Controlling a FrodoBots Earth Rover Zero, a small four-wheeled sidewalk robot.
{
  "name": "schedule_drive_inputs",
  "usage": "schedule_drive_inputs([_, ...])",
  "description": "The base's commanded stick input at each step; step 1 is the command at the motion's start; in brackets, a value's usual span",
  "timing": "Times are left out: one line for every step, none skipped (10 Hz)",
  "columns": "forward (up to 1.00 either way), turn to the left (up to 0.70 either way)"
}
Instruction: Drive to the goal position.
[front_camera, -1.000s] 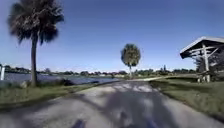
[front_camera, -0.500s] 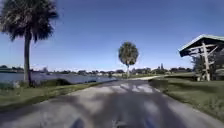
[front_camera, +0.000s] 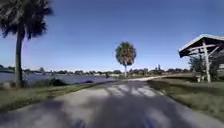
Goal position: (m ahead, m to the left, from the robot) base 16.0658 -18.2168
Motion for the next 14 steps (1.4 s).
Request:
schedule_drive_inputs([0.85,0.0])
schedule_drive_inputs([0.85,0.0])
schedule_drive_inputs([0.85,0.0])
schedule_drive_inputs([0.85,0.0])
schedule_drive_inputs([0.85,0.0])
schedule_drive_inputs([0.85,0.0])
schedule_drive_inputs([0.85,0.0])
schedule_drive_inputs([0.85,0.0])
schedule_drive_inputs([0.85,0.0])
schedule_drive_inputs([0.85,0.0])
schedule_drive_inputs([0.85,0.0])
schedule_drive_inputs([0.85,0.0])
schedule_drive_inputs([0.85,0.0])
schedule_drive_inputs([0.85,0.0])
